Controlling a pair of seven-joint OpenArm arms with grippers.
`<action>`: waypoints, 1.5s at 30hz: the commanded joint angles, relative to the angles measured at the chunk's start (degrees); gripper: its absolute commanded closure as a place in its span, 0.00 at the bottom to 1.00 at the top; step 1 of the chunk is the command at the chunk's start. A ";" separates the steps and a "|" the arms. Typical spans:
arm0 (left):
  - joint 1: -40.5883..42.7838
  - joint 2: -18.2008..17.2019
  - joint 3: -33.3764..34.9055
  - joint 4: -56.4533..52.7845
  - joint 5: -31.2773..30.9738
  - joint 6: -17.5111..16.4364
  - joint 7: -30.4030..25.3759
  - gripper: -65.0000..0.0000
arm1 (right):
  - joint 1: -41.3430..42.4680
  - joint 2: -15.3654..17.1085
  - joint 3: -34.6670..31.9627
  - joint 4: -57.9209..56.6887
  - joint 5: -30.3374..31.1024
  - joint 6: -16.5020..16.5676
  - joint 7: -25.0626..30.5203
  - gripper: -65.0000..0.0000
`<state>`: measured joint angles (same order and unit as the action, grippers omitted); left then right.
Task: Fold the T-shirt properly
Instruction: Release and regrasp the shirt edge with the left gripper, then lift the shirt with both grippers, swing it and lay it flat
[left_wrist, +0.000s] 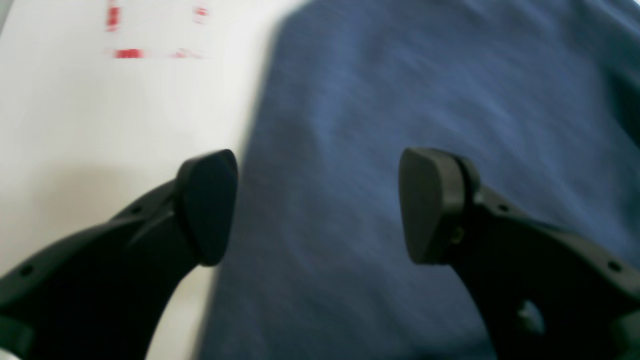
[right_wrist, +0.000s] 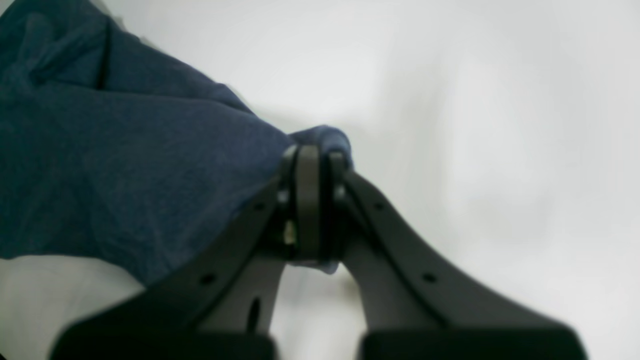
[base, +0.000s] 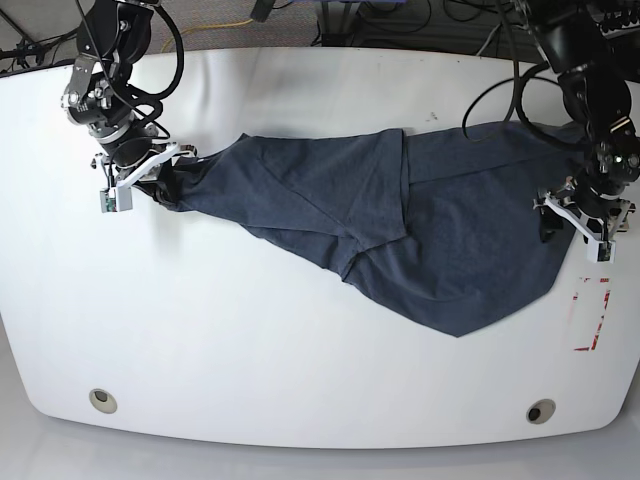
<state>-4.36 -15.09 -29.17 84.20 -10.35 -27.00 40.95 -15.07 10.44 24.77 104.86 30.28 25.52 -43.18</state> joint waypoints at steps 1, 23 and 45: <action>-4.39 -1.30 -0.41 -4.34 1.16 0.06 -1.26 0.28 | 0.52 0.07 0.15 1.21 0.97 0.20 1.46 1.00; -25.22 -4.56 7.59 -45.39 8.72 0.06 -18.22 0.28 | 0.78 -0.28 0.24 1.65 0.97 0.20 1.82 1.00; -23.55 -2.89 5.04 -38.36 8.90 -8.91 -14.53 1.00 | 3.42 0.16 0.15 1.38 0.88 0.20 1.73 1.00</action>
<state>-26.26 -16.67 -22.24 41.87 -1.30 -35.90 26.26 -12.82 9.61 24.71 105.21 30.30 25.54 -42.72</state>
